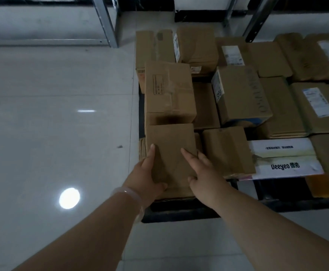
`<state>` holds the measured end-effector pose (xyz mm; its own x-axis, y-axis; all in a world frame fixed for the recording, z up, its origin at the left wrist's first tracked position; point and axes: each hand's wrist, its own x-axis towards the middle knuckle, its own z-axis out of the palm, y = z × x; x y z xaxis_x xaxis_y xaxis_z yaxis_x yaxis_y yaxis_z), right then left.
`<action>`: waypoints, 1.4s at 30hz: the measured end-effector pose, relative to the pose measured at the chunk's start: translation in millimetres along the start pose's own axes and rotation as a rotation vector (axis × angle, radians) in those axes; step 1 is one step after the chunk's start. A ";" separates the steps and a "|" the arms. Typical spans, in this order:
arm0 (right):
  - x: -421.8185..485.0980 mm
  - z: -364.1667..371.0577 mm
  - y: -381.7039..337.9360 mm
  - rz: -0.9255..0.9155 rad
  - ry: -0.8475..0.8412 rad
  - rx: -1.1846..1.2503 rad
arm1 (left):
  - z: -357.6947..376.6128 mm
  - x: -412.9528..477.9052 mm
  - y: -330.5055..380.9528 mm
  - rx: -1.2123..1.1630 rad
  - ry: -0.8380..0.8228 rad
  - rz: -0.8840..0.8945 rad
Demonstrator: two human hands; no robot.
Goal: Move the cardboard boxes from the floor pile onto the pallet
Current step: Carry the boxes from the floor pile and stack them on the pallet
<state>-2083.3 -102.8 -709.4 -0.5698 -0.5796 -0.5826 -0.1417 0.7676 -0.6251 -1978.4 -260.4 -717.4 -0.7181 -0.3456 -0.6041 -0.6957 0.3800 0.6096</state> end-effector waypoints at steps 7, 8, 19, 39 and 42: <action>19.4 -0.5 14.9 -0.055 -0.017 0.004 | 2.7 14.9 -12.8 0.005 0.020 0.014; 17.4 -0.4 15.0 -0.061 -0.018 0.001 | 3.1 14.1 -12.3 0.009 0.019 0.016; -65.4 -37.7 29.5 -0.025 0.188 -0.338 | 7.5 -27.2 34.8 0.514 0.272 0.243; -517.0 68.2 147.7 0.530 0.625 -0.226 | 239.9 -324.3 161.9 0.964 -0.202 0.988; -586.9 100.0 180.3 0.614 0.640 -0.183 | 300.5 -380.6 155.4 1.005 -0.246 1.074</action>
<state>-1693.4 348.4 -532.1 -0.9211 0.1666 -0.3520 0.2397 0.9549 -0.1753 -1807.5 188.0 -547.0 -0.7741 0.5863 -0.2389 0.5270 0.8058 0.2702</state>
